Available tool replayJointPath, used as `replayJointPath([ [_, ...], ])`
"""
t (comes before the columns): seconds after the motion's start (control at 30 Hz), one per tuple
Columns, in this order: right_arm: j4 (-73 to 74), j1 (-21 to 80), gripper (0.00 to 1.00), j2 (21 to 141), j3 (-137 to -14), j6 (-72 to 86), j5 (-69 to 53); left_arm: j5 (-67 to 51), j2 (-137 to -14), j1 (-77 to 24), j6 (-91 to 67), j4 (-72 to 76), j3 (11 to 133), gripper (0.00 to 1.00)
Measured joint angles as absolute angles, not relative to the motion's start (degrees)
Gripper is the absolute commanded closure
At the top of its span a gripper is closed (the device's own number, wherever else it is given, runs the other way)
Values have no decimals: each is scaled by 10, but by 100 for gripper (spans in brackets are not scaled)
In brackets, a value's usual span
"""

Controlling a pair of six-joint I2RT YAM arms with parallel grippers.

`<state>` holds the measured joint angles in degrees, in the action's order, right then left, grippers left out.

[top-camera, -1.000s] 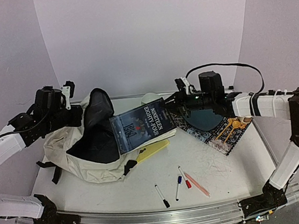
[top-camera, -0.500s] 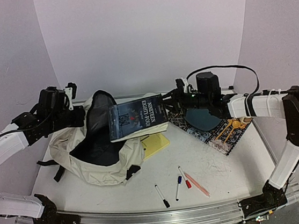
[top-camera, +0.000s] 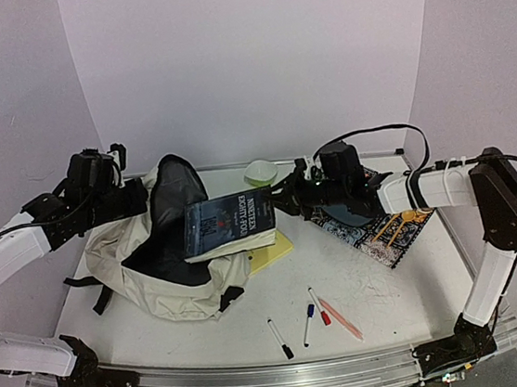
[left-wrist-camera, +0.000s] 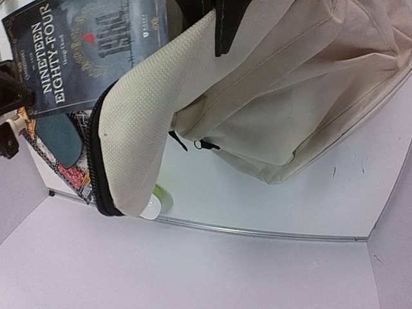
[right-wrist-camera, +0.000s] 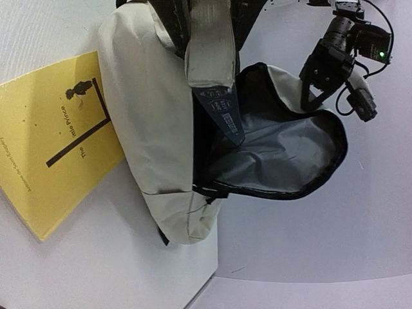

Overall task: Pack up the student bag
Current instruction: Place the book in the largest pocket of the bag.

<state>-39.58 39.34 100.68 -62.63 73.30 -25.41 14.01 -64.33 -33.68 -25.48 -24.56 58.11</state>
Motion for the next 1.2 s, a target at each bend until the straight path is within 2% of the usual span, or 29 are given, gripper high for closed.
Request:
replayJointPath([
  [0.23,-371,400,100,1015,-626,733,-226,128,-640,-337,-287,-219,588,100],
  [0.47,-369,401,100,1035,-637,744,-210,58,-642,-338,-290,-190,592,100],
  [1.2,-379,439,100,1179,-782,794,-189,-29,-646,-413,-278,-142,580,100],
])
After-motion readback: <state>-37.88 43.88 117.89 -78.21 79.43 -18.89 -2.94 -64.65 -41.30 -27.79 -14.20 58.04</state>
